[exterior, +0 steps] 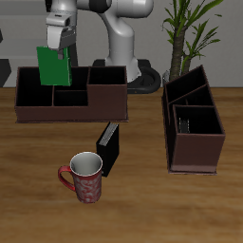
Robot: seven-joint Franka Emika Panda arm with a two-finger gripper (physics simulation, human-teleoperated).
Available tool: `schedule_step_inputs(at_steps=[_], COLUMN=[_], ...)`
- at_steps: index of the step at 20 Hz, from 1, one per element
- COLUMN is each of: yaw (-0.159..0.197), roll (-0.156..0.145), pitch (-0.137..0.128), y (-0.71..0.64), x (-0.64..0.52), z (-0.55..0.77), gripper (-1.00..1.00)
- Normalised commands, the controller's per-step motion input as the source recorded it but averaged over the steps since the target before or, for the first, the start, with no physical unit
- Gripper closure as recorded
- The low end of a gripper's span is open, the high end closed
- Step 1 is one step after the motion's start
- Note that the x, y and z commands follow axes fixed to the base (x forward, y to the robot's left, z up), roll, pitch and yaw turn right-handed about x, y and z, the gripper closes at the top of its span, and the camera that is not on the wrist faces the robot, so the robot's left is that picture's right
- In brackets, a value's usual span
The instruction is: Place the yellow book into the left desk caddy's right compartment and place the green book into the back desk caddy's front compartment and place the black book into the back desk caddy's back compartment
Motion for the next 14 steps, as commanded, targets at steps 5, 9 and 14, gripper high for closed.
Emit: schedule_step_inputs(at_steps=[5,9,14], yaw=[0.144,0.111,0.042], roll=[-0.051,-0.04,0.017], pitch=[-0.024,0.016,0.041], y=[-0.06,-0.11,0.15], x=[0.08,0.15,0.12], z=[0.03,-0.03,-0.12], gripper=[1.0,1.0,1.0])
